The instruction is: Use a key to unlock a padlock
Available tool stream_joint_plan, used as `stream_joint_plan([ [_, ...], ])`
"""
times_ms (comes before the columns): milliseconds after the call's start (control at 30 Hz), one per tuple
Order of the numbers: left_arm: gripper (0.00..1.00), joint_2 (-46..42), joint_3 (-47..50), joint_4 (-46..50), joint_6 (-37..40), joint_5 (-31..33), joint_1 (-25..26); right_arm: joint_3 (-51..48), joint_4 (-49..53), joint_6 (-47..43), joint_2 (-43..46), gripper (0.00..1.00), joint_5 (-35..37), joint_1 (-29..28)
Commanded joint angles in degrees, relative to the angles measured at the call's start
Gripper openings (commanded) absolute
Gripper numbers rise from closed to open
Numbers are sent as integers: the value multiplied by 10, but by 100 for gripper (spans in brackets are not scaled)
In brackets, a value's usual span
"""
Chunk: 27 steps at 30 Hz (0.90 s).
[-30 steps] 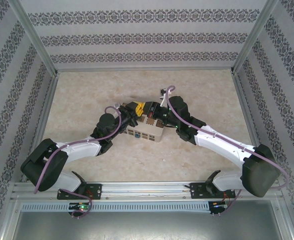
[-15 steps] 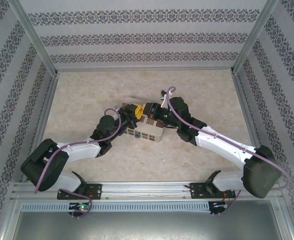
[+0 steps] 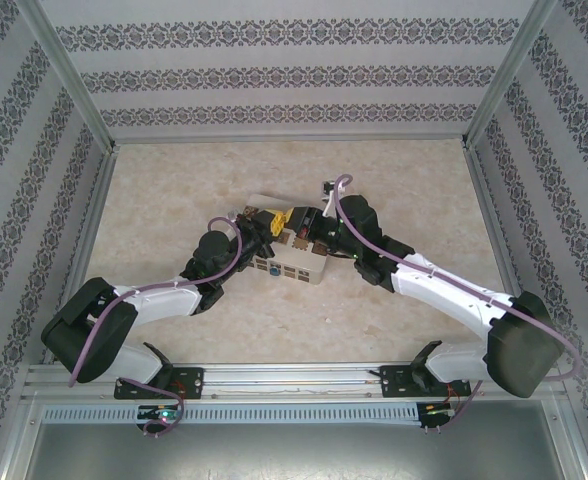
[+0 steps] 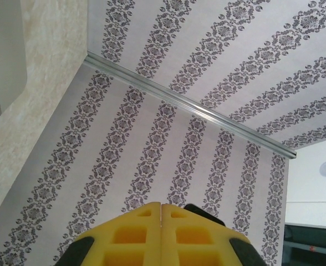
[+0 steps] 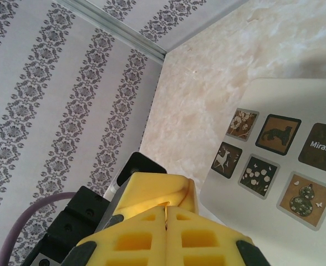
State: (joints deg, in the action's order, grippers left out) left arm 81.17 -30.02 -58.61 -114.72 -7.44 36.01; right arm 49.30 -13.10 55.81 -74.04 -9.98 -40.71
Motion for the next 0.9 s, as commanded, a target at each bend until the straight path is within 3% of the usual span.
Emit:
stream_joint_plan([
  [0,0,-34,-17,40,89,-2,0,-9,-14,-5,35,6,5,9],
  [167,0,-102,-41,140,252,-6,-24,-33,-10,-26,78,18,-8,34],
  [300,0,-162,-88,262,428,-22,-35,-55,-22,-48,117,27,-32,55],
  [433,0,-194,-139,320,599,-68,-36,-69,-74,-57,138,36,-92,71],
  [533,0,-199,-169,343,677,-111,-35,-64,-130,-52,134,39,-147,72],
  [633,0,-195,-184,349,704,-130,-36,-53,-188,-31,116,42,-188,70],
  [867,0,-173,-186,303,679,-149,-36,-21,-226,-19,76,46,-196,45],
])
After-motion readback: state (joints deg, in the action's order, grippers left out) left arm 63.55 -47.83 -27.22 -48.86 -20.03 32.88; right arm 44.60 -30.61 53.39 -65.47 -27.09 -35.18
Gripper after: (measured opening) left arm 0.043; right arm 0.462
